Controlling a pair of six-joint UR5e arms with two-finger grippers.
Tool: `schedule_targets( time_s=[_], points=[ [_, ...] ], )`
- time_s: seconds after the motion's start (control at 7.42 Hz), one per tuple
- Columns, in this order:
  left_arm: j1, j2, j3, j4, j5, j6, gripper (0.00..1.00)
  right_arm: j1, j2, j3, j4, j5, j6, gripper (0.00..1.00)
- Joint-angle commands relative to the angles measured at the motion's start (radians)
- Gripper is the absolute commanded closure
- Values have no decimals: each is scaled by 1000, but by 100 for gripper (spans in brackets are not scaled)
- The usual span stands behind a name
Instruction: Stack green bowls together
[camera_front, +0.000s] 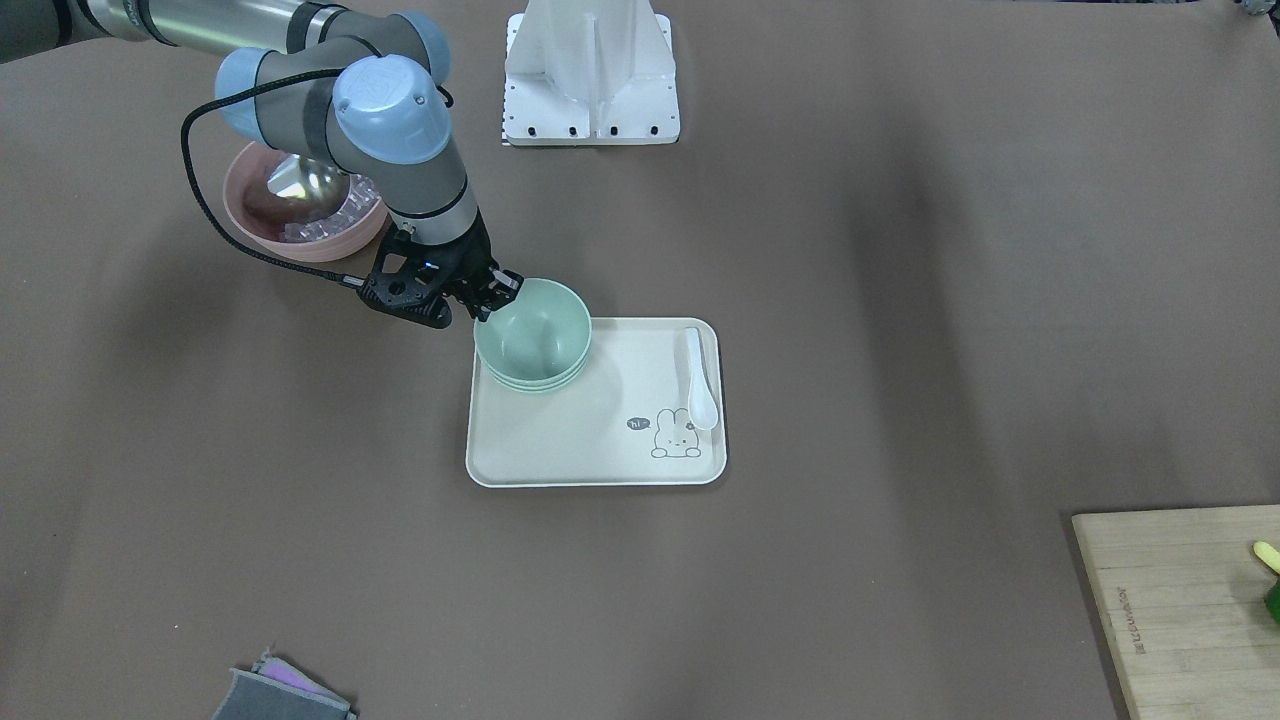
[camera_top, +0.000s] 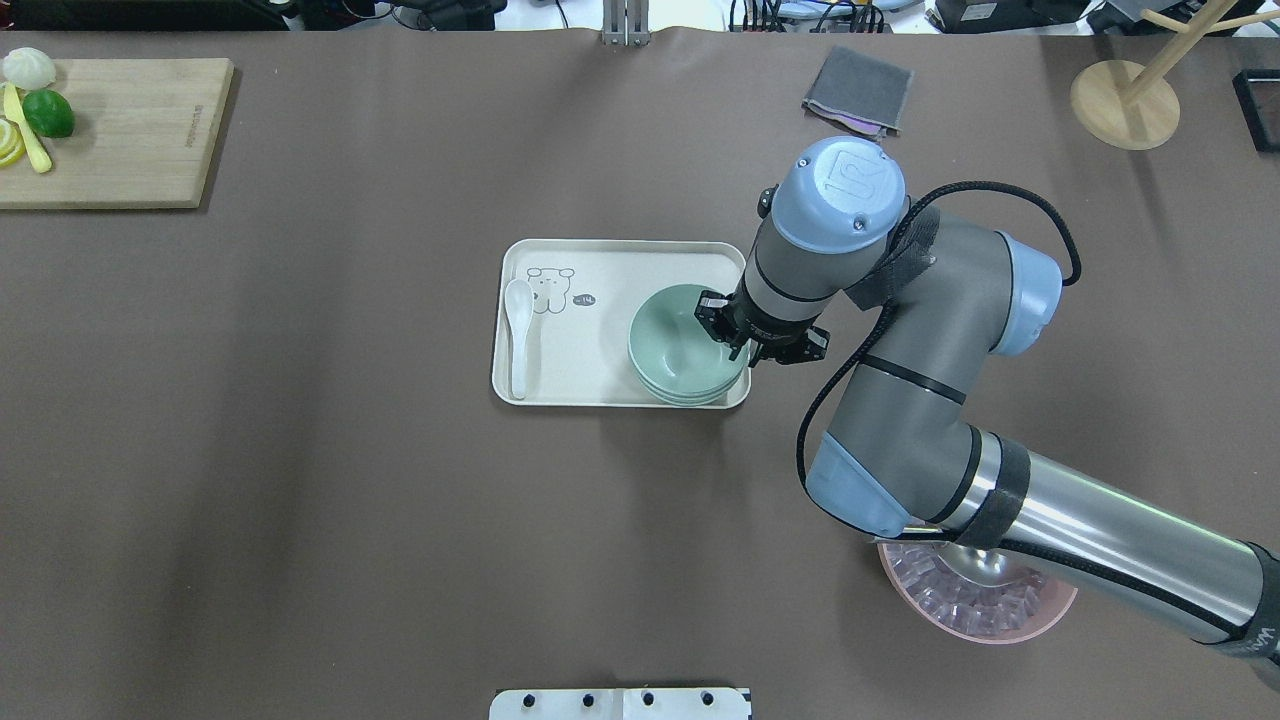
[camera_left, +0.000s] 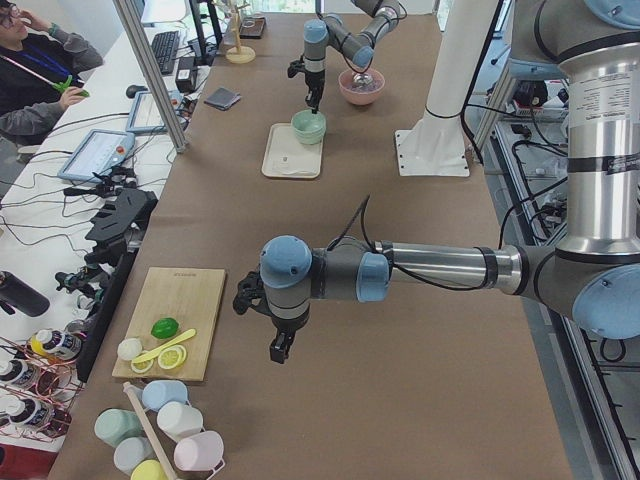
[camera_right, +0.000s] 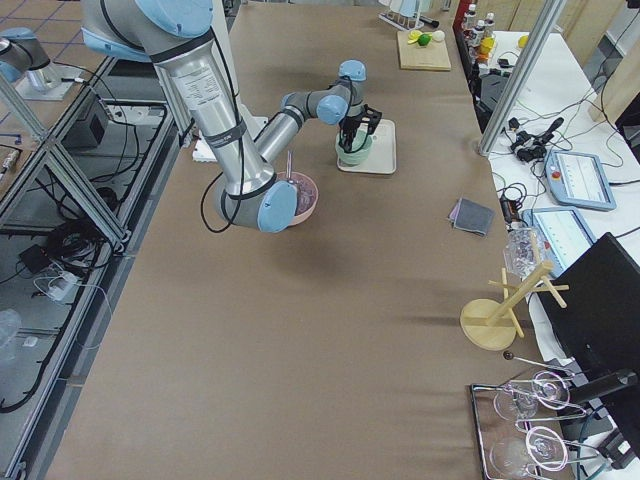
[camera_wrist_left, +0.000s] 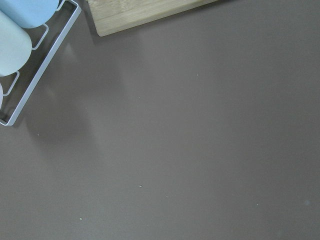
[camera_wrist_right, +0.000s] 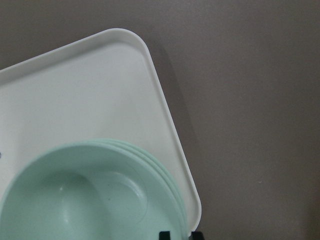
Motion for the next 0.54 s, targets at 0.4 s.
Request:
schedule_targets(
  time_s=[0.4],
  points=[
    [0, -2, -9, -2, 0, -157, 1, 201, -8, 14, -95, 107, -304, 0]
  ],
)
